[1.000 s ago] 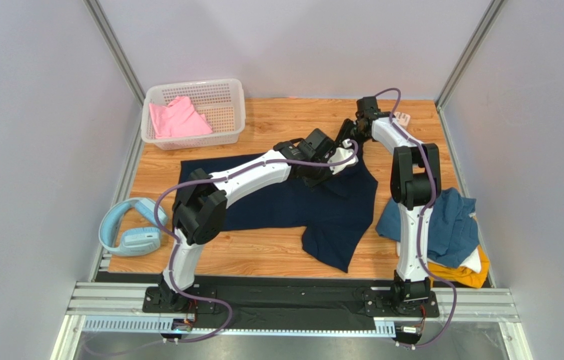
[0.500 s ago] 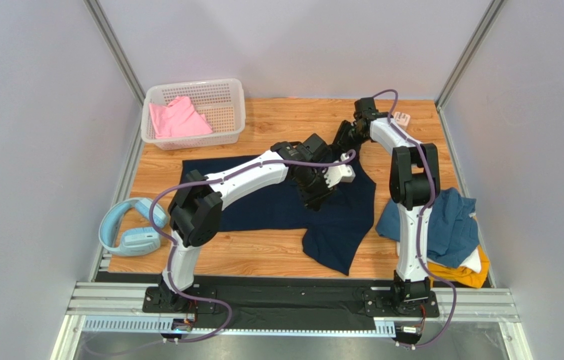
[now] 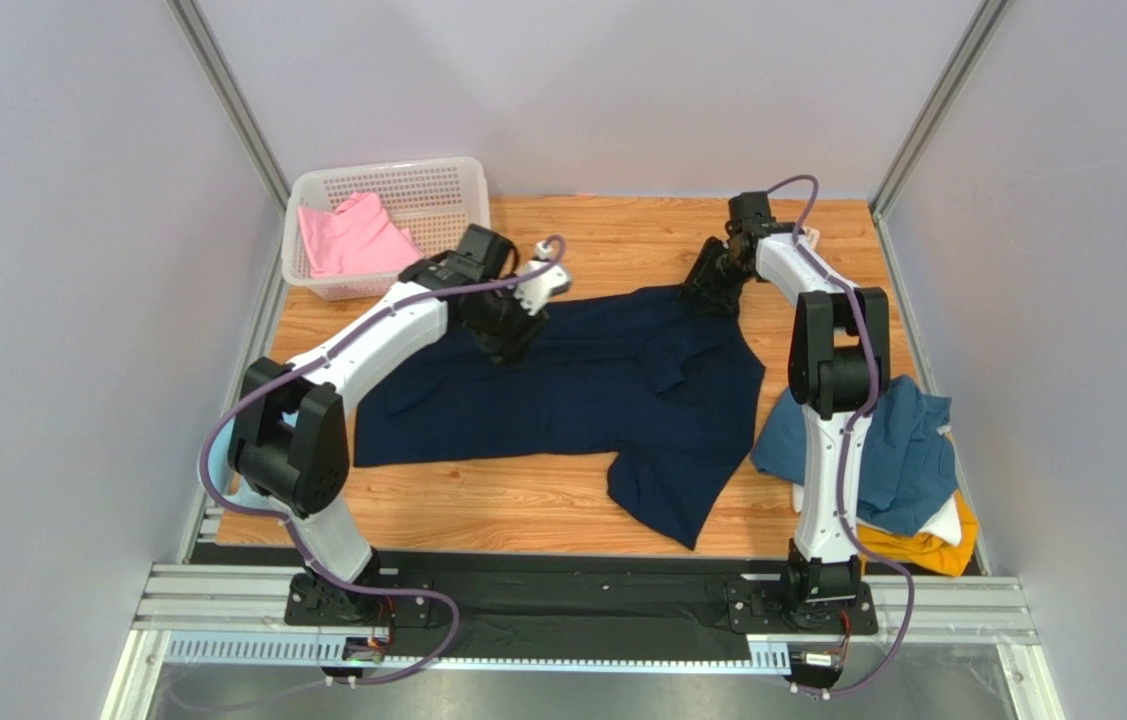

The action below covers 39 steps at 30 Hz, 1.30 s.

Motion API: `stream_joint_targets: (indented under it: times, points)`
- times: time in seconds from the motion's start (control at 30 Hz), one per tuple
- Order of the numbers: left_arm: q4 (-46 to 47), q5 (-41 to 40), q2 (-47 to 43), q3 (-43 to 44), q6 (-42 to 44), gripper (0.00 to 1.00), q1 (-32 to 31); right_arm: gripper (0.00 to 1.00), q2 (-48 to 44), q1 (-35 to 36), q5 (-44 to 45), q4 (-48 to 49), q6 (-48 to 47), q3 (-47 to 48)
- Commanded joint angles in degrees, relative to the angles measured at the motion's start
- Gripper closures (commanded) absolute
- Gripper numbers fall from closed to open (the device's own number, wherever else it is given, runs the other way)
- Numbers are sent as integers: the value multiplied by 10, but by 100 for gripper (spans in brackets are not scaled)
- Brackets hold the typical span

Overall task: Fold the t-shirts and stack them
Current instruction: Fold the flattened tshirt in 1/3 of the way

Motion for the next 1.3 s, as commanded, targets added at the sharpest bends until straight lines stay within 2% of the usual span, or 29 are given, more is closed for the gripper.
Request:
stream_joint_targets:
  times: [0.0, 0.17, 0.3, 0.53, 0.67, 0.87, 0.97, 1.27]
  points:
    - [64, -64, -23, -96, 42, 48, 64, 50, 23, -33, 82, -28, -21, -8]
    - [102, -87, -29, -181, 47, 50, 70, 50, 24, -31, 63, -24, -16, -7]
    - [116, -94, -18, -185, 40, 50, 70, 50, 24, -29, 57, -20, -17, -15]
    - [142, -150, -14, -184, 57, 52, 78, 51, 16, -26, 52, -10, -20, -29]
    - [141, -152, -21, -182, 61, 52, 116, 51, 16, -26, 51, -10, -20, -27]
    - [134, -145, -28, -182, 67, 53, 228, 51, 16, -25, 49, -10, -21, -29]
    - [131, -141, -29, -185, 72, 53, 253, 51, 16, -26, 49, -9, -21, -29]
    - [110, -107, -30, -185, 55, 53, 257, 51, 13, -26, 49, -10, -21, -29]
